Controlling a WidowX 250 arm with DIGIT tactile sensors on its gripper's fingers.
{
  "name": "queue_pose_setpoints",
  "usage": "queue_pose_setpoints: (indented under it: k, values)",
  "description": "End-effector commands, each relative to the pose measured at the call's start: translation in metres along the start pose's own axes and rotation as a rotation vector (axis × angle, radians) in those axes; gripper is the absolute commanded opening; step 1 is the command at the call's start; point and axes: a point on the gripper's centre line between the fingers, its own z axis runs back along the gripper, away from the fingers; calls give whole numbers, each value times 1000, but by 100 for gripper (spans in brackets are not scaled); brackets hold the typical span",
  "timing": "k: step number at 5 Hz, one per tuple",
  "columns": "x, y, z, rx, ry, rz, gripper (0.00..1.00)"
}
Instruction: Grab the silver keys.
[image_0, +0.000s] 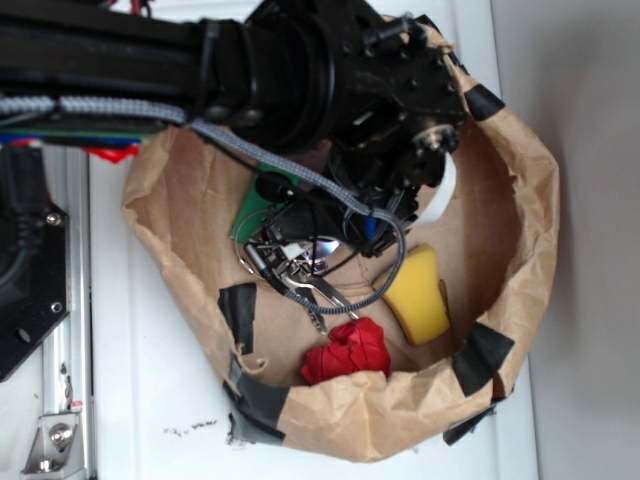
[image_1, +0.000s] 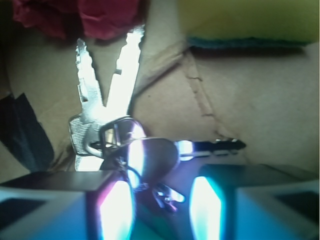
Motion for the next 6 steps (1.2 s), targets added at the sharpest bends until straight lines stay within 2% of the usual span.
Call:
queue_pose_setpoints:
  k: [1, 4, 5, 6]
  values:
    - [5, -8, 3, 10, -4, -11, 0]
    - [7, -7, 4, 50, -15, 1, 0]
    - [9, -7, 14, 100, -48, 31, 0]
    - [12, -16, 64, 129, -213, 168, 0]
